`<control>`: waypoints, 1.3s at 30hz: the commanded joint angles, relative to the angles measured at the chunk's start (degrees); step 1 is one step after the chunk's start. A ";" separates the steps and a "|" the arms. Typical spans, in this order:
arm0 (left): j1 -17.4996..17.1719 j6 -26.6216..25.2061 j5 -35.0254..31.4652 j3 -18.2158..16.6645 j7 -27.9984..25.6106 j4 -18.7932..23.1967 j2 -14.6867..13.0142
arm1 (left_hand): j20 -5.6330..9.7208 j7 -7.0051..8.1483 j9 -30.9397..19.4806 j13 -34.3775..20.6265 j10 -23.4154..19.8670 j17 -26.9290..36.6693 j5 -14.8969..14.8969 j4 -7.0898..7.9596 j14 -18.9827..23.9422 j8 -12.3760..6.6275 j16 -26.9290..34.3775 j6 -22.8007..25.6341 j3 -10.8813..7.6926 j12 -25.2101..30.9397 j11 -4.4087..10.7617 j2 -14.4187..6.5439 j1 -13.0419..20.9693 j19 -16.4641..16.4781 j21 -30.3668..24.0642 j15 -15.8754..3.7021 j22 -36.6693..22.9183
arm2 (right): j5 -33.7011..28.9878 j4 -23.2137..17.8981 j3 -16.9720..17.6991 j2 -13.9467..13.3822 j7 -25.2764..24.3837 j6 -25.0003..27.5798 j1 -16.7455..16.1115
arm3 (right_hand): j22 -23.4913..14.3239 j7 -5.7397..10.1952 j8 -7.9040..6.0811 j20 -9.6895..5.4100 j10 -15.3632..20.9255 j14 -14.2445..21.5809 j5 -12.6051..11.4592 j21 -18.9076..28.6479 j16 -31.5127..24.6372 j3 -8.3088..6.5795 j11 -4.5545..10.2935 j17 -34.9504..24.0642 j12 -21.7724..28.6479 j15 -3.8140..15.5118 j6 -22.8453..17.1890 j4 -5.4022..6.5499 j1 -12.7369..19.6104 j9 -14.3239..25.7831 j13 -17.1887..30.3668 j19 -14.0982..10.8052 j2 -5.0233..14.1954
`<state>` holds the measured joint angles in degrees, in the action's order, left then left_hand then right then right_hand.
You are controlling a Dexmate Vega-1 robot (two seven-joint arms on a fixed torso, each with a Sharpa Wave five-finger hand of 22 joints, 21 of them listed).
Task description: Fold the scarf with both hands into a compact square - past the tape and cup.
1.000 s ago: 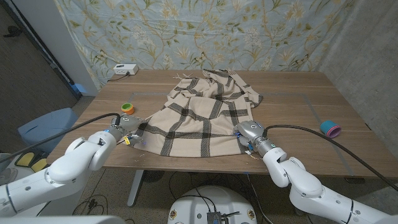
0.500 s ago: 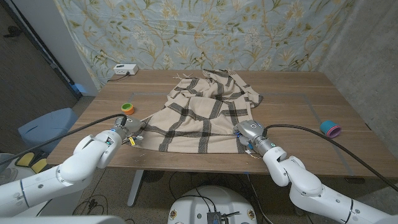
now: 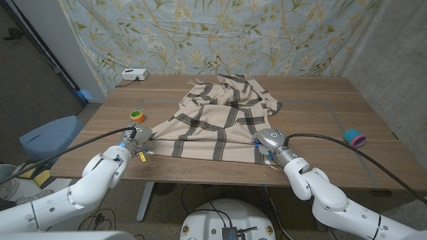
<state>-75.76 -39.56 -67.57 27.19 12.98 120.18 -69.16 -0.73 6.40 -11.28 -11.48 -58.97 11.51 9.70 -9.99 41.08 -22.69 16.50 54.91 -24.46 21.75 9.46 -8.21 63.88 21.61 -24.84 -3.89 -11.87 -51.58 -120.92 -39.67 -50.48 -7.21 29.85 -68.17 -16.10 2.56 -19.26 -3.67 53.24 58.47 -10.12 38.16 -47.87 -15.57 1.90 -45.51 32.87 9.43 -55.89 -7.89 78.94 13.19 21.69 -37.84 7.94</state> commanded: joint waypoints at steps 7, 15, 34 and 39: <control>-9.31 0.04 13.59 -9.73 -34.52 2.26 4.74 | -2.06 -2.82 -4.69 -9.04 0.34 4.58 1.91 2.18 3.38 -2.86 3.04 -1.67 1.01 3.92 1.42 -2.89 3.94 -1.47 -1.21 -9.78 -0.75 | 2.26 -1.53 4.16 0.39 -10.39 0.29 -4.60 | -0.14 0.21 0.08 -3.64 0.76 0.79 -0.06 1.08 0.36 0.24 -0.36 -0.46 0.39 3.79 -0.64 -0.11 0.16 0.38 3.89 0.60 0.49; -13.62 7.22 19.67 -17.77 -47.82 6.96 7.18 | -2.35 -2.20 -8.51 -14.74 1.26 7.88 2.88 3.03 3.23 -5.72 3.97 -3.08 1.12 6.86 1.67 -2.89 5.43 -1.98 -2.24 -9.81 -1.09 | 2.46 -2.54 7.67 1.84 -23.00 -0.53 -8.42 | -0.06 -0.07 -0.10 -3.55 0.98 1.16 -0.11 1.83 0.41 0.38 -0.71 -1.09 0.60 3.77 -1.14 -0.22 0.26 0.48 4.33 0.76 0.44; -13.91 12.50 10.84 -25.28 -55.46 11.32 13.92 | -2.45 -1.62 -12.37 -20.03 2.20 10.61 3.48 3.89 2.89 -8.86 3.94 -4.27 0.88 9.38 1.95 -2.83 6.48 -2.53 -3.44 -9.88 -1.30 | 0.20 1.67 10.97 5.81 -39.43 -4.00 -6.52 | 0.19 0.18 -0.26 -3.48 1.76 1.29 -0.27 3.12 0.86 0.58 -0.48 -2.05 0.77 3.75 -1.49 -0.32 0.39 0.68 4.77 1.33 0.39; -12.64 14.31 8.83 -25.72 -57.57 11.69 16.11 | -2.45 -1.69 -13.11 -21.02 2.40 11.15 3.53 4.03 2.93 -9.41 3.94 -4.64 0.88 9.80 1.99 -2.78 6.63 -2.60 -3.73 -9.89 -1.33 | -0.38 3.22 11.11 7.06 -42.53 -4.98 -4.80 | 0.25 0.21 -0.28 -3.47 1.86 1.45 -0.30 3.40 0.85 0.62 -0.55 -2.36 0.72 3.75 -1.53 -0.33 0.41 0.71 4.76 1.43 0.36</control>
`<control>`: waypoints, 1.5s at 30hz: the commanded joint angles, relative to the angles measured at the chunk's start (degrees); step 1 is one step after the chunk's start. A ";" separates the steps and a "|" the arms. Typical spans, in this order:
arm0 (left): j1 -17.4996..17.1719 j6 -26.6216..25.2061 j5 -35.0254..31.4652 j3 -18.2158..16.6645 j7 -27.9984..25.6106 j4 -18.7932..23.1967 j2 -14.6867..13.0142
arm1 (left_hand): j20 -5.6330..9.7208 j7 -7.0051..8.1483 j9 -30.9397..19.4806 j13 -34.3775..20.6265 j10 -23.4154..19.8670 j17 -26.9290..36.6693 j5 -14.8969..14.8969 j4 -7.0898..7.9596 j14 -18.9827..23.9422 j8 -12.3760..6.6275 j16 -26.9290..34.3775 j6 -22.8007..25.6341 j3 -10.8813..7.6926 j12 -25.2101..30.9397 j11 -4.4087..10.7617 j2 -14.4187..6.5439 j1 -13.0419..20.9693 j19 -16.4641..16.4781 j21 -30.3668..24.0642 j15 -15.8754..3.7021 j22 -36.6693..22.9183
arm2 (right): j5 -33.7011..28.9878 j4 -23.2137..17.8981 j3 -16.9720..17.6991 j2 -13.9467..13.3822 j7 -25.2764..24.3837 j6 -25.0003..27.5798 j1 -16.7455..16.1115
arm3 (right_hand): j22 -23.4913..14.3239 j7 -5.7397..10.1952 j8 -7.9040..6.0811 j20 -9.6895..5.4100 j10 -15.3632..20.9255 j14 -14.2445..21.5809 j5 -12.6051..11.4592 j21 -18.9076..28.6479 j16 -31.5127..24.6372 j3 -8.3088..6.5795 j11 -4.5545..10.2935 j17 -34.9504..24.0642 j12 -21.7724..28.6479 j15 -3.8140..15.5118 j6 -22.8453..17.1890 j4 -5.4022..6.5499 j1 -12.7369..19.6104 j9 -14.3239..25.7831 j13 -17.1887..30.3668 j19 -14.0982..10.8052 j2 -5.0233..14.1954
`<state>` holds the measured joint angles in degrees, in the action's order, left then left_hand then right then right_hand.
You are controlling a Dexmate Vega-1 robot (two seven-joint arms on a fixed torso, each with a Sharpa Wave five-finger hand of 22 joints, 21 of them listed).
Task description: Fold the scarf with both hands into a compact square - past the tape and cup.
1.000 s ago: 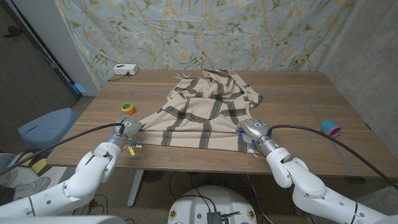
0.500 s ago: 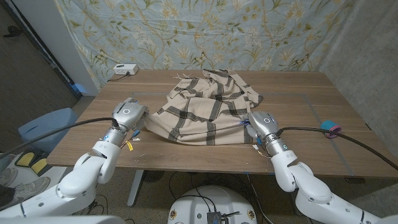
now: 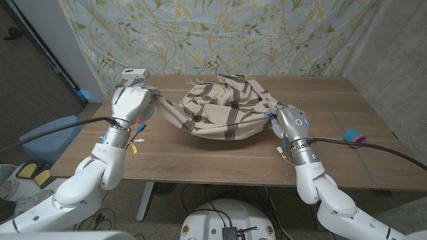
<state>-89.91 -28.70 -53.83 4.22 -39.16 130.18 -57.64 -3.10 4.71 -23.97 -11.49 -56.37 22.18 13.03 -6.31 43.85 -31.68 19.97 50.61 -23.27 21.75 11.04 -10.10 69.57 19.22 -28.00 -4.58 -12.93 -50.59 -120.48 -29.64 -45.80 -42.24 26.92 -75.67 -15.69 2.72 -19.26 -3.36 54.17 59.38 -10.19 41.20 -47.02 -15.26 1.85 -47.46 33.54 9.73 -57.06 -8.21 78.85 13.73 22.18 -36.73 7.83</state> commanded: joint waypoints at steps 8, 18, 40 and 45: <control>5.09 6.60 -7.16 -2.37 -11.77 1.29 8.79 | 0.13 0.39 -1.35 -22.27 -0.18 1.31 0.20 0.50 0.52 -1.22 0.70 -0.57 -0.15 10.40 0.50 -0.75 1.05 -0.03 -1.07 -9.22 -0.32 | -2.20 5.20 1.24 3.88 -12.26 -3.82 5.71 | -0.03 0.11 -0.35 -3.69 1.14 0.61 -0.29 0.85 0.19 0.38 -0.31 -0.74 -0.01 3.45 -0.50 -0.04 0.52 0.23 4.29 0.42 0.39; 12.84 7.56 -10.11 0.37 -15.74 -0.63 12.55 | 0.63 0.86 -2.09 -23.71 -0.33 2.26 0.06 0.54 1.00 -2.25 0.95 -0.03 0.09 11.11 0.56 -0.55 1.16 0.25 -1.76 -9.25 -0.42 | -2.40 8.06 1.33 4.93 -14.93 -5.76 10.47 | 0.15 0.28 -0.40 -3.78 1.29 0.88 -0.37 1.65 0.41 0.51 0.16 -1.25 -0.04 3.46 -0.59 -0.06 0.55 0.31 4.53 0.61 0.31; 34.67 0.44 -18.60 11.35 2.60 -12.94 9.30 | 1.14 0.91 -0.98 -26.58 -0.57 4.06 -0.47 0.16 1.36 -2.69 0.94 0.59 0.44 12.22 0.62 -0.31 1.60 0.37 -3.29 -9.28 -0.60 | -1.36 22.57 -4.49 7.36 -8.04 -10.26 29.63 | 0.52 0.32 -0.40 -3.83 1.45 1.22 -0.45 3.23 1.10 0.75 0.03 -1.93 -0.35 3.47 -0.59 -0.01 0.53 0.45 4.65 0.96 0.28; 39.34 -0.21 -20.27 14.83 6.19 -15.76 8.64 | 1.22 1.10 -0.68 -27.02 -0.61 4.36 -0.59 0.04 1.38 -2.70 0.86 0.62 0.52 12.31 0.63 -0.22 1.67 0.28 -3.57 -9.29 -0.60 | -1.32 26.25 -6.45 8.23 -6.81 -10.79 33.68 | 0.61 0.39 -0.41 -3.86 1.47 1.22 -0.46 3.58 1.33 0.81 0.09 -2.02 -0.35 3.47 -0.62 -0.02 0.54 0.47 4.81 1.11 0.25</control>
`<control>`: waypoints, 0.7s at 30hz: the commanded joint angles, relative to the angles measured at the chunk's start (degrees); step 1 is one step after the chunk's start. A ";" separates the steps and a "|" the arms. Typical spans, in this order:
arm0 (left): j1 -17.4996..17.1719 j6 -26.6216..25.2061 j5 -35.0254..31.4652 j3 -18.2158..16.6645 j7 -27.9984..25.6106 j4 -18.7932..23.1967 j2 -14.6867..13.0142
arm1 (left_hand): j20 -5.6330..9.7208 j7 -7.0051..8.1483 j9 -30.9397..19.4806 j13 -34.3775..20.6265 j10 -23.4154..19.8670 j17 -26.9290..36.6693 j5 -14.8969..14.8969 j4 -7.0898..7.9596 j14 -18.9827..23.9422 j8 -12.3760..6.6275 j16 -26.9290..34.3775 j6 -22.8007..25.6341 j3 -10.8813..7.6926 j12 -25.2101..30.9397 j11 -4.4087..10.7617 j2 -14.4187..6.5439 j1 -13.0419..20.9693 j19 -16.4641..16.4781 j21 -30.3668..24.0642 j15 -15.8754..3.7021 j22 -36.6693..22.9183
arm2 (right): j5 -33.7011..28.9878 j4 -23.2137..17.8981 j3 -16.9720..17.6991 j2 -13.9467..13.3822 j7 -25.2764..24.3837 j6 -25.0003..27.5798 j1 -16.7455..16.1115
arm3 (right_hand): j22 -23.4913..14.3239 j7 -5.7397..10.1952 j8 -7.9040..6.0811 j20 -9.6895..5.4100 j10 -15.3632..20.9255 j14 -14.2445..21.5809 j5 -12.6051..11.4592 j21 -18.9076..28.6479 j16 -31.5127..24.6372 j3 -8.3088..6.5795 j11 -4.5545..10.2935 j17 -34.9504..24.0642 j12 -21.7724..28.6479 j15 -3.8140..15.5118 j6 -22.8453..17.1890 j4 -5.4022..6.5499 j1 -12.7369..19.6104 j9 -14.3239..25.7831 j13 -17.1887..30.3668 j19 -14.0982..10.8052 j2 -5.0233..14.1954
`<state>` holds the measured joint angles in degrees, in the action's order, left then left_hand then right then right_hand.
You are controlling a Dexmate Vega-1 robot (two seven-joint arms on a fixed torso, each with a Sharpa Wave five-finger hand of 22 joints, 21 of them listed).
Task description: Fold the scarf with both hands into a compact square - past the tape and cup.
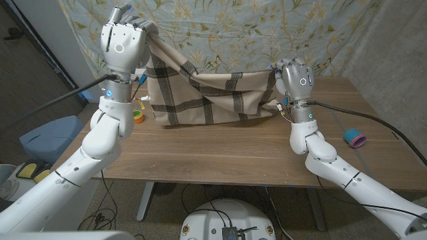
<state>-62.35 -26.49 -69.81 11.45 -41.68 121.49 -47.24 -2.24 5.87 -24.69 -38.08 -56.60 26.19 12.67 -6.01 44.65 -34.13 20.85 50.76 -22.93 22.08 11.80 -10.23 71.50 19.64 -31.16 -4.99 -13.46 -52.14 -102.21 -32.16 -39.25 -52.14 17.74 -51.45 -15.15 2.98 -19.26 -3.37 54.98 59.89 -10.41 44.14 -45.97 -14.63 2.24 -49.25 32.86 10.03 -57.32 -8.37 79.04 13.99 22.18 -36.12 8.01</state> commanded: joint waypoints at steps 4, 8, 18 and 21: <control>14.93 -2.91 -6.04 10.25 11.07 -9.35 -2.25 | 0.52 -0.03 0.25 -0.48 -0.38 0.55 -0.31 -0.33 0.54 -0.33 -0.10 0.65 0.23 11.88 -0.11 -0.07 -0.22 -0.10 -0.63 -8.88 -0.07 | 0.26 10.92 -5.50 2.30 3.75 -2.00 12.32 | 0.15 0.17 -0.41 -3.89 0.73 0.74 -0.25 0.95 0.47 0.23 -0.27 -0.26 0.21 3.17 -0.39 0.17 0.33 0.24 4.72 0.57 0.10; 17.63 -3.39 -7.52 12.61 13.06 -11.52 -2.38 | 0.85 0.19 0.54 -0.23 -0.45 0.83 -0.42 -0.43 0.71 -0.49 -0.07 1.10 0.36 11.57 -0.09 0.05 -0.22 0.05 -0.95 -8.90 -0.04 | 0.54 13.90 -7.01 3.01 4.34 -2.39 14.97 | 0.23 0.13 -0.37 -3.89 0.75 0.82 -0.25 1.22 0.59 0.28 -0.27 -0.39 0.15 3.17 -0.32 0.18 0.32 0.26 4.74 0.73 0.09; 24.26 -4.28 -10.78 18.07 18.56 -17.35 -1.48 | 1.64 -0.10 1.76 1.28 -1.32 1.21 -0.90 -0.97 1.11 -0.51 -0.23 2.11 0.84 10.43 -0.07 0.40 -0.16 0.31 -1.81 -8.92 0.11 | 1.06 22.21 -11.27 5.10 5.62 -3.55 21.76 | 0.40 0.29 -0.38 -3.89 0.84 0.91 -0.27 1.79 0.89 0.37 -0.26 -0.54 0.00 3.17 -0.37 0.19 0.30 0.29 4.72 0.89 0.07; 26.24 -4.72 -12.20 19.83 20.33 -19.29 -0.94 | 1.81 -0.22 2.28 1.66 -1.69 1.13 -1.12 -1.15 1.27 -0.37 -0.38 2.39 0.98 10.17 -0.04 0.46 -0.15 0.34 -2.07 -8.92 0.20 | 1.27 24.63 -12.51 5.90 6.00 -3.62 23.70 | 0.44 0.18 -0.38 -3.88 0.89 0.93 -0.27 1.93 0.97 0.39 -0.27 -0.58 -0.02 3.18 -0.39 0.18 0.31 0.30 4.72 0.92 0.05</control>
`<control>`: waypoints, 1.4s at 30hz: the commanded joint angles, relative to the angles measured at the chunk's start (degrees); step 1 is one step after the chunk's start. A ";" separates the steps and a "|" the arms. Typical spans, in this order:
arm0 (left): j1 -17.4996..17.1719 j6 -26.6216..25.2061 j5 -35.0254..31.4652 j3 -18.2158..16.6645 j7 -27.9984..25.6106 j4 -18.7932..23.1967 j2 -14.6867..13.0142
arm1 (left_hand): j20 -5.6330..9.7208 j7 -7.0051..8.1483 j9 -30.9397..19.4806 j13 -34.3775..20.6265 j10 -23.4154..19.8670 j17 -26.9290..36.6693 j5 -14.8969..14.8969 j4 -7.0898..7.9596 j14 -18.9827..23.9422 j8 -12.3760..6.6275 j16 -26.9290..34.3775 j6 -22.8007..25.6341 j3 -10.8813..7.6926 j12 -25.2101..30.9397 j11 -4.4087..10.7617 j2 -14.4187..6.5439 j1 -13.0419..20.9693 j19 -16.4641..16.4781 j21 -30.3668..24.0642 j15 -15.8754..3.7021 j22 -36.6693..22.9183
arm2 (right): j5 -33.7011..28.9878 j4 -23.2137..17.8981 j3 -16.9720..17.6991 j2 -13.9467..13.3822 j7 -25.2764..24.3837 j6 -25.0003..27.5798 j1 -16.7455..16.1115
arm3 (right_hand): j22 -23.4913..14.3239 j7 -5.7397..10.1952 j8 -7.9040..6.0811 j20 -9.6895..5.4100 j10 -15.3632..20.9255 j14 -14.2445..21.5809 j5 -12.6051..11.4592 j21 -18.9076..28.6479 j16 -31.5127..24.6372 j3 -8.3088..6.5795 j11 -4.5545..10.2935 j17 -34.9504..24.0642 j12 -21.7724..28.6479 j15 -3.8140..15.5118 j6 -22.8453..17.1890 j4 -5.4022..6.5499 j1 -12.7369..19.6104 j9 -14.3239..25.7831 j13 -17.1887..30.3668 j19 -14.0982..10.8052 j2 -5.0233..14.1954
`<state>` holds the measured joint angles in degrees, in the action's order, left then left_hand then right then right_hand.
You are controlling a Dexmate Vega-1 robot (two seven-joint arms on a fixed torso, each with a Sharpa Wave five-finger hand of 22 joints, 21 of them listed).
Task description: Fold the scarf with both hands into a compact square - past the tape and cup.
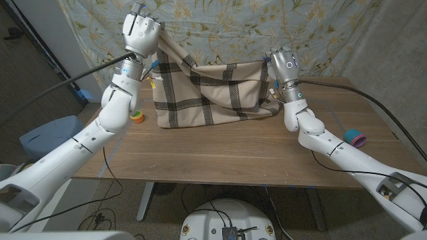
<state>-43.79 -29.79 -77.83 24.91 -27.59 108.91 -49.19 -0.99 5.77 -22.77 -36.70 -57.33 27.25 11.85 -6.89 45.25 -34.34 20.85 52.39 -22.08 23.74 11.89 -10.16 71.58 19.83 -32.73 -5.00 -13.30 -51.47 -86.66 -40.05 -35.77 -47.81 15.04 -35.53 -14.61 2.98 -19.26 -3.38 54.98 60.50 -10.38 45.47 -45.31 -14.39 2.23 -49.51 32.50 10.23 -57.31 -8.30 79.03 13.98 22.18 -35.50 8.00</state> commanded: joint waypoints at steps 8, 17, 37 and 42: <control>13.18 -2.01 -8.28 11.38 10.48 -12.85 2.86 | 0.67 -0.13 1.29 1.12 -1.25 -0.11 -0.83 -0.61 0.85 0.26 -0.66 1.01 0.33 7.81 -0.11 0.51 -0.20 0.12 -0.91 -8.91 0.19 | 1.25 15.86 -8.17 4.85 2.60 -1.03 12.75 | 0.05 0.12 -0.35 -3.93 0.93 0.38 -0.31 1.07 0.60 0.20 -0.16 -0.40 0.21 2.97 -0.37 0.12 0.32 0.33 4.72 0.46 0.07; 18.87 -2.00 -15.43 17.17 19.76 -18.41 4.69 | 1.01 -0.24 2.62 2.59 -2.09 -0.43 -1.20 -1.23 1.08 0.64 -1.07 2.11 0.34 6.88 -0.15 0.79 -0.03 0.16 -1.41 -8.93 0.42 | 2.55 24.91 -12.52 8.36 3.18 -1.48 18.30 | 0.26 0.25 -0.33 -3.97 0.94 0.59 -0.33 1.63 0.88 0.30 -0.11 -0.50 -0.02 2.98 -0.39 0.12 0.31 0.35 4.61 0.66 0.04; 26.95 -2.02 -31.04 26.49 39.99 -29.52 9.56 | 0.69 0.40 6.99 5.30 -3.42 -1.68 0.12 -2.23 0.78 3.58 -2.73 3.01 0.45 4.75 -0.03 1.54 -0.50 -1.07 -2.28 -8.92 1.03 | 6.33 39.97 -21.23 14.30 5.10 -0.93 27.26 | 0.81 0.50 0.21 -4.81 0.79 0.47 -0.22 3.10 2.31 0.38 -0.84 -0.03 -0.94 3.01 -0.34 0.13 0.38 0.11 3.72 1.04 0.25; 28.89 -1.35 -36.06 29.52 45.93 -33.30 11.07 | 0.39 3.77 11.09 9.17 0.27 -3.06 2.36 -3.55 -2.50 9.45 -5.61 -0.93 -1.86 -0.81 0.29 2.54 2.16 -2.37 -3.31 -8.89 1.56 | 6.82 38.53 -23.06 14.13 11.24 1.48 28.35 | 1.50 0.97 1.62 -5.86 -1.86 -1.49 -0.07 4.11 5.83 -0.27 -1.23 2.23 -2.76 3.04 1.43 0.39 0.60 -0.07 2.76 2.71 1.53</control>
<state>-19.51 -31.80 -104.72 48.25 6.03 83.24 -41.60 -0.71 8.06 -13.02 -29.29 -58.46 24.42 13.12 -9.90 43.64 -27.11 16.00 52.98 -22.79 25.68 12.11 -7.99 71.95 18.06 -35.44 -4.89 -11.78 -46.12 -50.79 -58.88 -23.08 -43.57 13.61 -10.72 -13.33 3.82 -18.33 -3.15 54.27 60.20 -10.35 48.86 -41.21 -14.06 1.52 -48.32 30.73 10.03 -56.86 -8.30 78.97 13.84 25.45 -33.64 7.95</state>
